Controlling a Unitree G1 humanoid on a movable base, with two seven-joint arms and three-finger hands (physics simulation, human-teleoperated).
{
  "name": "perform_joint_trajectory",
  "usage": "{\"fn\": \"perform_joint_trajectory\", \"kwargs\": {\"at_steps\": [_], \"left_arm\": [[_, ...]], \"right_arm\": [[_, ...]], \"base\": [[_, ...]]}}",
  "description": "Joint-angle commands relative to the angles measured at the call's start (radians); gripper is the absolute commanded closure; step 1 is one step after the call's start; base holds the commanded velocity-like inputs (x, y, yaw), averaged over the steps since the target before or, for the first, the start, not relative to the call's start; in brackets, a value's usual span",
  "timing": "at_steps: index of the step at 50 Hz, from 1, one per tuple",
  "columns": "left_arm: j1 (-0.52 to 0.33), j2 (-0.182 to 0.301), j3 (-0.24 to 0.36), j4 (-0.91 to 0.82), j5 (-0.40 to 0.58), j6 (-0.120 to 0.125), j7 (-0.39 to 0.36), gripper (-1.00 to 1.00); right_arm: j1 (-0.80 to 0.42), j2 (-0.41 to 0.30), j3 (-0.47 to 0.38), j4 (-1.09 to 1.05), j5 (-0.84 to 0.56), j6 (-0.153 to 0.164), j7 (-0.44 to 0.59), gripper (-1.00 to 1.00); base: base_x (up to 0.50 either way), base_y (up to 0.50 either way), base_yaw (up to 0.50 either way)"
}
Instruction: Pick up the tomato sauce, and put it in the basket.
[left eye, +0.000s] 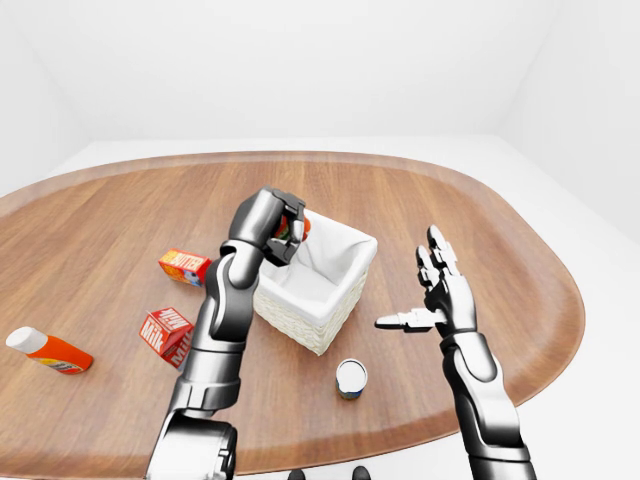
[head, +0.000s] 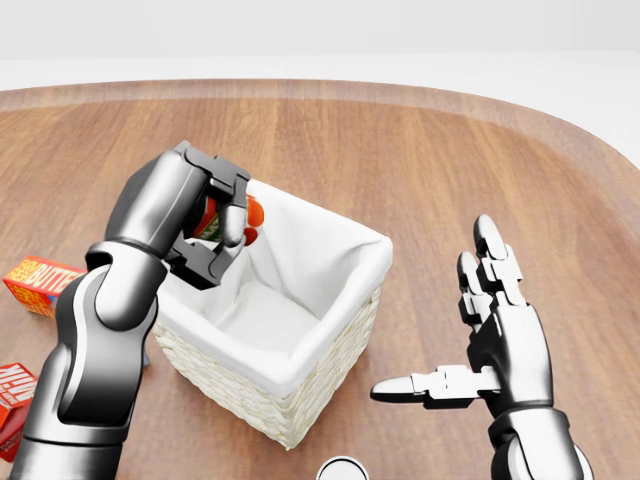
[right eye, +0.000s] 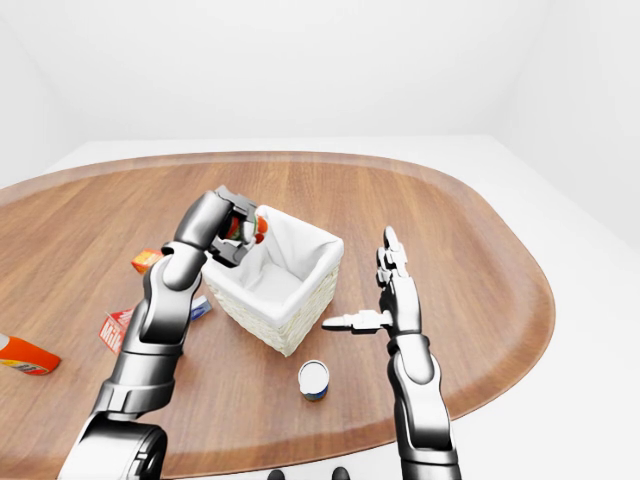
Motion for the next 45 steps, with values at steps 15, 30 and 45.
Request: {"fn": "perform_joint_trajectory", "kwargs": {"at_steps": [15,30,45], "left_arm": [[-0.100,-0.005,-0.019,0.294,0.010,-0.010,0.062,1.00],[-0.151,-0.009,-0.026,0.490,0.015,-0.093,0.125,1.00],[-0.259,-0.005,-0.024,0.732,-0.012,-0.175,0.202,1.00]], "right_arm": [[-0.001,0.001,0.002,0.013,-0.003,0.000,-0.002,-1.00],[-0.003,0.000,0.000,0.025,-0.001,0.000,-0.003,-1.00],[-0.004,-0.001,-0.004,0.007,0.003,0.000,-0.004,-1.00]], "base": [[0.00,0.00,0.00],[0.00,0.00,0.00],[0.00,0.00,0.00]]}}
